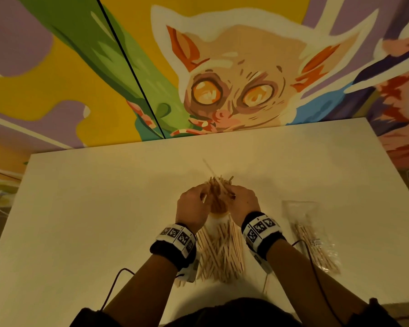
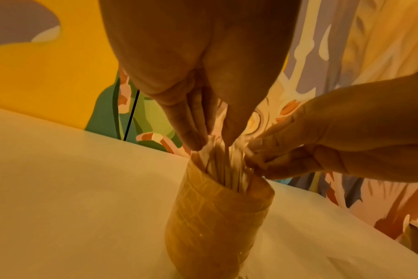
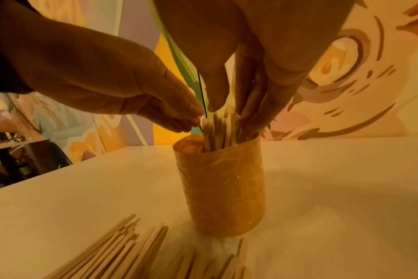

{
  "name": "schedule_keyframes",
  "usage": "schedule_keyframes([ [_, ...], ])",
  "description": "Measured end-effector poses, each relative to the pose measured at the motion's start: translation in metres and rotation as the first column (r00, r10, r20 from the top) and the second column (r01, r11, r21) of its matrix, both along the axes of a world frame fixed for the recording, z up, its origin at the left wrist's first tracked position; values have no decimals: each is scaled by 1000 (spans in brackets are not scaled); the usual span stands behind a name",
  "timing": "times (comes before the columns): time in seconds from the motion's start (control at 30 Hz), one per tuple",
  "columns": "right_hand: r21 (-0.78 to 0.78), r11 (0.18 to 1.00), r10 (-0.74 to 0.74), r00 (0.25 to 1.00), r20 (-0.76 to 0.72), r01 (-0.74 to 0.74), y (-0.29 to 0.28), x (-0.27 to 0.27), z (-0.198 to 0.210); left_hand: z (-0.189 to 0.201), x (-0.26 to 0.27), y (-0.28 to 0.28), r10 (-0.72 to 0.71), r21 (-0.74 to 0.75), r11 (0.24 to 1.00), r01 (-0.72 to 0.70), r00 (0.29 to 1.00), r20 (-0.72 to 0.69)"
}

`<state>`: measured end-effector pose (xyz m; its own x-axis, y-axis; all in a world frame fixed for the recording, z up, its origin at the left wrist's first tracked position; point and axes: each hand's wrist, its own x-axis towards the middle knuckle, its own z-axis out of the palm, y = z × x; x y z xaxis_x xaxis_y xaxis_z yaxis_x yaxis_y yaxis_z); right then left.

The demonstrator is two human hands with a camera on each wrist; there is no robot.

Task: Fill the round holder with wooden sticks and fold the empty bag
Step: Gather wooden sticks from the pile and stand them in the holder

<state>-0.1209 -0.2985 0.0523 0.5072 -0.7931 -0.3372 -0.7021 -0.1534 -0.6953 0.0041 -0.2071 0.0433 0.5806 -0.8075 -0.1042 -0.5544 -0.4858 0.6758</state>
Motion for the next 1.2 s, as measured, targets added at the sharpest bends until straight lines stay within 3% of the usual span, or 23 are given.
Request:
schedule_keyframes([
  [0.2,-17,998,55,992,-111,-57,1,-5,5,10,16,16,103,-37,994,-104,995,-13],
  [0.3,-48,998,35,995,-94,-39,3,-6,5,13,23,28,117,-55,991,-120,992,-45],
  [0.5,-95,995,16,997,-76,-23,6,-5,4,9,29,23,39,-80,996,-47,994,-106],
  [0.6,-101,995,10,995,-96,-19,4,-1,3,5,44,-9,97,-30,993,-113,941,-324],
  [0.67,-97,995,15,993,-114,-26,4,1,1,1,56,-33,69,19,998,-67,902,-426],
  [0.77,-80,997,12,992,-123,-22,2,2,-1,-9,69,-58,8,67,997,26,887,-463],
  [0.83,-65,998,15,993,-119,-23,2,1,-2,-10,74,-66,4,35,999,14,876,-483],
  [0.93,-55,997,40,993,-115,-47,2,-2,-3,-5,73,-66,-2,-43,999,-18,906,-423],
  [1.03,-62,997,-38,997,-61,34,0,-8,-4,8,61,-54,-22,-142,989,-27,943,-331],
  [1.13,-91,985,-147,989,-3,146,-4,-15,-5,13,43,-33,-141,-200,976,88,952,-271],
  [1.2,-67,988,-140,990,26,142,-7,-16,-7,8,31,-22,-222,-143,970,195,952,-213],
])
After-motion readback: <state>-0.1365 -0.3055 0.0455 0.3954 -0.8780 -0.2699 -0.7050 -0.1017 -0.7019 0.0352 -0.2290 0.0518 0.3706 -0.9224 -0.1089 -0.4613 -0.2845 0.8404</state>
